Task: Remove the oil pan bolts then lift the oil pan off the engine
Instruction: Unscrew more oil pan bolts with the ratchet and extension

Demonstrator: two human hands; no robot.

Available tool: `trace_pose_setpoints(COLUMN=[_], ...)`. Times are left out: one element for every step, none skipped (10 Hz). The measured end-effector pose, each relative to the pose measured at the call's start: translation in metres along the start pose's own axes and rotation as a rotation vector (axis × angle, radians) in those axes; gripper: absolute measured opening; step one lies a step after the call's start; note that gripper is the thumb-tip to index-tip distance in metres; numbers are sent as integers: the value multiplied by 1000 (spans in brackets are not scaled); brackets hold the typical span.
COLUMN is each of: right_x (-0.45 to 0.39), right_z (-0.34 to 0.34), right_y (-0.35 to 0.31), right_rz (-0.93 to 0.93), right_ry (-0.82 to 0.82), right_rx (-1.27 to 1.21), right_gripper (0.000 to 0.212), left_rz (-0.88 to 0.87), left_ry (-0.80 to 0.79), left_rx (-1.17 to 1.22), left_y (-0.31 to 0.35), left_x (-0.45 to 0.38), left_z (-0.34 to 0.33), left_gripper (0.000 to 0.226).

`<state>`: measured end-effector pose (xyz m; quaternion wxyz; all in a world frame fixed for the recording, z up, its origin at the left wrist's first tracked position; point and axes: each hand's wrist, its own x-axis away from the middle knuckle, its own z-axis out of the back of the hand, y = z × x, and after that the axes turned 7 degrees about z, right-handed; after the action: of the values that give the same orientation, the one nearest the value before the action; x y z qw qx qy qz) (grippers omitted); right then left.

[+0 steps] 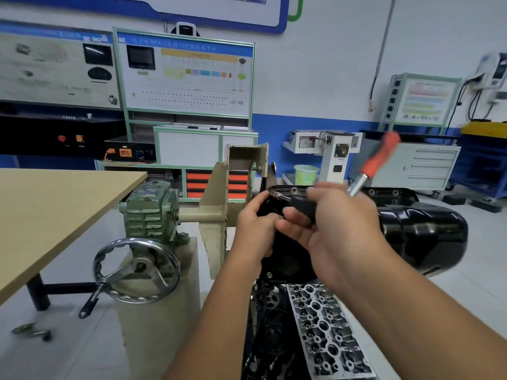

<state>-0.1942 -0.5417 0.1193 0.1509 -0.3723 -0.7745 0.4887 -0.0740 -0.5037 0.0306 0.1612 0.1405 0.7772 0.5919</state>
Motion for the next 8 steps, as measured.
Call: trace_pose_setpoints(right_x=[-4, -5, -3, -4, -13, -11, -9, -8], right_z=[9, 12, 10, 0, 4, 18, 23, 24], right_y=[-13, -20, -5, -3, -9, -16, -17, -4], right_rz=[524, 771, 613, 124, 28, 531, 891, 773], right_ry=[-441, -884, -605, 35, 25, -439, -915, -662], right_rx=[915, 1447, 994, 119, 37, 897, 1551, 1208], right_gripper=[25, 28, 27, 25, 21, 21, 19, 23], left_rz=[20, 56, 19, 25, 22, 29, 49, 13], left_ry=[-3, 40, -3, -11, 0, 1, -35, -16], left_rx=[37, 30, 62, -14, -6, 45, 141, 95], left_y=[2, 1, -2, -4, -4, -7, -4, -6], left_x=[1, 0, -4, -7, -8, -9, -4, -5], left_z=[-4, -3, -2, 1, 0, -1, -7, -7], left_gripper=[46, 25, 31, 54, 56, 49, 31, 31])
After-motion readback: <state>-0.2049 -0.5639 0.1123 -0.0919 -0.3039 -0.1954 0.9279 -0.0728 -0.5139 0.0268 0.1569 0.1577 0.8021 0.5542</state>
